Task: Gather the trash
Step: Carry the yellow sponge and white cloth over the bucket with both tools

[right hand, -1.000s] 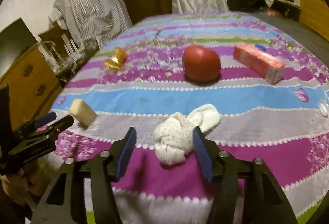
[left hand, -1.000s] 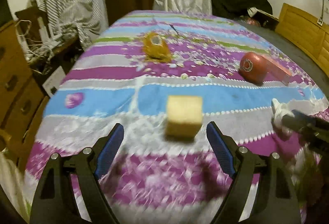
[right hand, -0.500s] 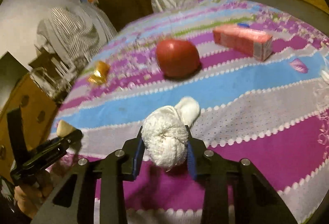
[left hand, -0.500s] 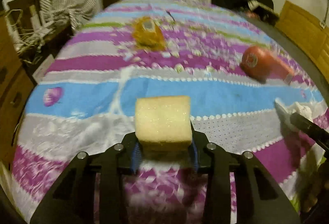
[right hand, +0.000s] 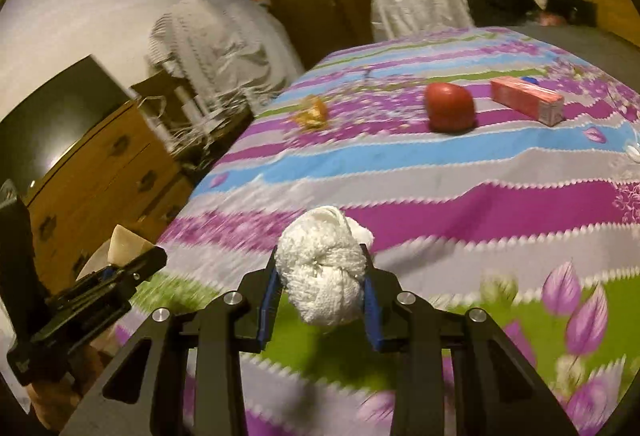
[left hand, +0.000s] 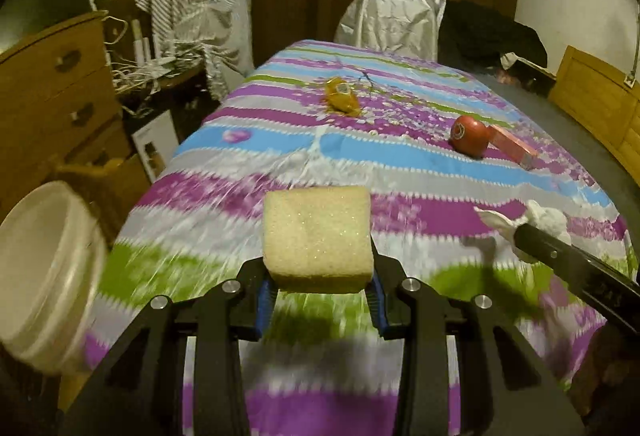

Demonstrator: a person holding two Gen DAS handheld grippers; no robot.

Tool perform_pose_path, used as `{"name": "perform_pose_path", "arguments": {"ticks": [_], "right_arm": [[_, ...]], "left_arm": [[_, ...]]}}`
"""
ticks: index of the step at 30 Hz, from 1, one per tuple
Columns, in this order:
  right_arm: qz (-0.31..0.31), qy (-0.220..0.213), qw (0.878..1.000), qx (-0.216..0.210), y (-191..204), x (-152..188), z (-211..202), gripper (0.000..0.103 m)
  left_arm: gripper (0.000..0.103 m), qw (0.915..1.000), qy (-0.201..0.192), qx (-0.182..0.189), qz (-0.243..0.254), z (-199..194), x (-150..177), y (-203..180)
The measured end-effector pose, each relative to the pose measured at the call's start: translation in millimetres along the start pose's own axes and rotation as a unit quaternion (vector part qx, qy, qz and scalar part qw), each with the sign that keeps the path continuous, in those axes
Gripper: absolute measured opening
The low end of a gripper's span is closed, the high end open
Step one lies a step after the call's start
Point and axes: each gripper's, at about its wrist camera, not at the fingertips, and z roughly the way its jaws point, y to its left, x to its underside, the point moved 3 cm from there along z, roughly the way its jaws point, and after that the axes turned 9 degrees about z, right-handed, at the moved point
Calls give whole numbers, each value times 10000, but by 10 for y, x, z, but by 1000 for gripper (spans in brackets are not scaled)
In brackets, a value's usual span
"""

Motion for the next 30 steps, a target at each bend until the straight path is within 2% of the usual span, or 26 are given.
{"name": "perform_pose_path", "arguments": {"ticks": [7,13,24,30], "right_arm": [[-134,67,9992,-382,356,331,-309,37],[-382,-6,9981,-473,625,446,-526,37],[-555,305,9972,-398,782,419,-293,37],[-883,438,9932,-622,1173,261,-73,37]], "left_arm": [[36,9994,-37,-322,-74,-452,244,63],[36,9980,-128,-621,-74,-735,293,147],[36,9957,-163,-878,-261,-679,310,410],[36,9933,-231,-1079,-344,-699,230,647]]}}
